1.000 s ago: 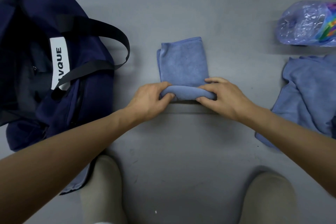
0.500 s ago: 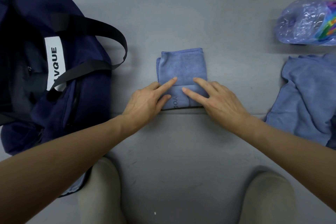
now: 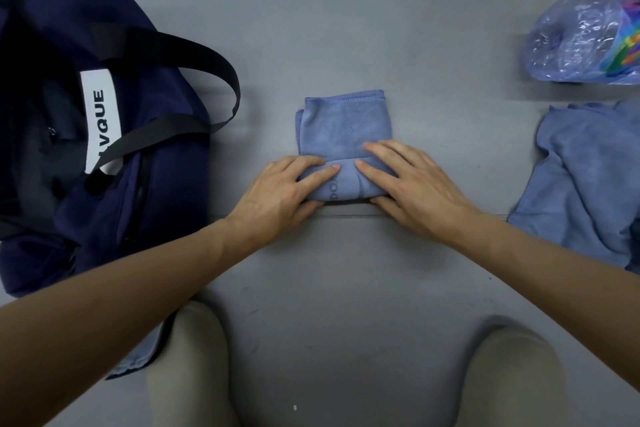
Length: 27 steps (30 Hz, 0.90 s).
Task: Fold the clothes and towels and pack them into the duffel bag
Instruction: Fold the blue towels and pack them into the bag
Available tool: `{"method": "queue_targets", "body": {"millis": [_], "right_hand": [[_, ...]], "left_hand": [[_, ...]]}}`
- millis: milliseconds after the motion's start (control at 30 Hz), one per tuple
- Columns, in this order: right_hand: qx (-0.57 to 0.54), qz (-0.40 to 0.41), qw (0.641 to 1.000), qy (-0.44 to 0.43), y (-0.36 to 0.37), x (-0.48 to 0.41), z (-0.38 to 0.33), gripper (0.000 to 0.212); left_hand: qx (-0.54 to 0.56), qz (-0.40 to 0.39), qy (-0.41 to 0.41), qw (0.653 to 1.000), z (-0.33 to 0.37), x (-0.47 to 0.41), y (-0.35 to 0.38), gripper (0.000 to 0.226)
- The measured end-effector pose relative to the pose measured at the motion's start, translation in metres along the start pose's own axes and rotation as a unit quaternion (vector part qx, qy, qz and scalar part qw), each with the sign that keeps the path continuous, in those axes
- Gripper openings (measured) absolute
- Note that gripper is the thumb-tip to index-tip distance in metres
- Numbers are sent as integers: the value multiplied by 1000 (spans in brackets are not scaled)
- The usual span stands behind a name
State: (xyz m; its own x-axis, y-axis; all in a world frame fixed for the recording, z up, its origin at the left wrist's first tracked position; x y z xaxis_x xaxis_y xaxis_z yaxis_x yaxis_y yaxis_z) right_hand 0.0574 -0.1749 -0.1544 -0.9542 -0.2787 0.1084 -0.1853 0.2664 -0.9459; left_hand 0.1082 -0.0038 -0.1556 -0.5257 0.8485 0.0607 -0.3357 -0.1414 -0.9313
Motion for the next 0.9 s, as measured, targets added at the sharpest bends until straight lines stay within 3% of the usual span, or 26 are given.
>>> {"method": "queue_targets", "body": {"millis": [67, 267, 433, 533, 633, 700, 800, 900], "right_hand": [[-29, 1, 1000, -11, -1, 2, 1, 58], [-59, -15, 998, -23, -5, 4, -5, 66], [-38, -14, 999, 19, -6, -6, -3, 67], [-30, -11, 999, 37, -5, -16, 2, 71], [-25, 1, 998, 49, -8, -22, 3, 50], [-18, 9, 999, 47, -11, -22, 0, 42], [38, -50, 997, 45, 1, -20, 2, 77], [54, -59, 995, 57, 1, -26, 9, 89]], "left_hand": [[38, 20, -10, 999, 2, -3, -9, 52], [101, -18, -114, 988, -2, -4, -16, 71], [166, -32, -203, 965, -16, -4, -7, 70], [131, -35, -228, 964, -22, -9, -7, 67], [73, -38, -245, 966, -24, -11, -9, 65], [27, -13, -232, 972, -24, -11, -15, 62], [-24, 59, -156, 986, -16, -16, -26, 52], [-74, 102, -34, 991, 0, -21, -27, 35]]}}
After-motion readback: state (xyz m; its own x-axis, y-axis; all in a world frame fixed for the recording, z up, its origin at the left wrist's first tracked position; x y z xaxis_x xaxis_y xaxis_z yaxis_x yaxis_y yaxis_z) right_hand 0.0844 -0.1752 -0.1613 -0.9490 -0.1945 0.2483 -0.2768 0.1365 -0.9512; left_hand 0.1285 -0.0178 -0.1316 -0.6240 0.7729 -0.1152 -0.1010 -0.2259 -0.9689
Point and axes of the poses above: each hand's wrist, its own x-axis away from the middle knuckle, its own y-axis out of the palm, z = x × y, the point moved 8 cm from there along -x, towards the middle knuckle, and after that the axes turned 4 degrees about y, right-handed, at the moved point
